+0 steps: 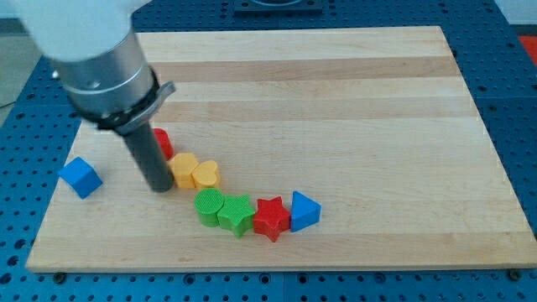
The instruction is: Separate the yellow blocks
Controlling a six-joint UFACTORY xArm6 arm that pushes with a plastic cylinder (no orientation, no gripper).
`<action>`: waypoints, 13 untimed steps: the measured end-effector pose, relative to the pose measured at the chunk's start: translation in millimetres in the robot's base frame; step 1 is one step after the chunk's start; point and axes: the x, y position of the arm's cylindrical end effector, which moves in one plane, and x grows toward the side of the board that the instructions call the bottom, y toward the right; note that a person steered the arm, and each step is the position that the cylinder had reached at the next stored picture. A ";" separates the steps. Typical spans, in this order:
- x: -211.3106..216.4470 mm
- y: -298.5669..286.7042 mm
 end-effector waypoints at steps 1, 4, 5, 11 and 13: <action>-27.3 0.4; -64.8 -29.1; -83.4 -29.3; -41.6 62.7; 8.4 -13.1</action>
